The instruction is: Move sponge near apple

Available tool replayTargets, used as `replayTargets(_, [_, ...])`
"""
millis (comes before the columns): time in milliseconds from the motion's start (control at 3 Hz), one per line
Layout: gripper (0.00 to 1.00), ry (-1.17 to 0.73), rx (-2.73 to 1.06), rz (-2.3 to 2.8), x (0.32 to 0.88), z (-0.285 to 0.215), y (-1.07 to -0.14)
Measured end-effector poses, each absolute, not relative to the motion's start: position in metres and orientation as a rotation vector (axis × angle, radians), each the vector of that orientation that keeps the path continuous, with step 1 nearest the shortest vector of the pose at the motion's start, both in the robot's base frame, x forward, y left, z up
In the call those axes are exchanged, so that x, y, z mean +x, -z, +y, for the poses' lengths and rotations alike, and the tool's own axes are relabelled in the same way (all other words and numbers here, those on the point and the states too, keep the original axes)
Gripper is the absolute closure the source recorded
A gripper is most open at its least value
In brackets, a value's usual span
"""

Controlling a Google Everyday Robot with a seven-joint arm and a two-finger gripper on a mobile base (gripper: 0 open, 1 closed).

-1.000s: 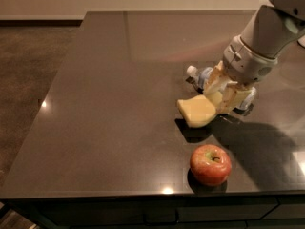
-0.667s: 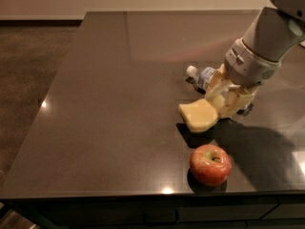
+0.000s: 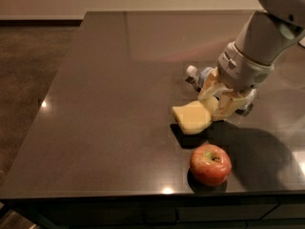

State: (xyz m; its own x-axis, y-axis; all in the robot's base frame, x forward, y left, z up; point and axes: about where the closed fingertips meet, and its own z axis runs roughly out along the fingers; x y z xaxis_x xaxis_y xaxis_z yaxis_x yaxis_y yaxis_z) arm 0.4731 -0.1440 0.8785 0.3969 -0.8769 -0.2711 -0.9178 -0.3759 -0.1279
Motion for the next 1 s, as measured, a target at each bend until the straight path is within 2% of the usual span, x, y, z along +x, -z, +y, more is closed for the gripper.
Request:
replayTargets(333, [0.13,-0.214,-2.398,1.56,0.4749,-0.1401,-0.8813])
replayTargets(667, [0.0,-0.207,-2.394,1.557,0.4761,-0.1388,-0.8817])
replayTargets(1000, [0.0,-0.207,-2.394,1.557,0.4762,-0.1388,-0.8817])
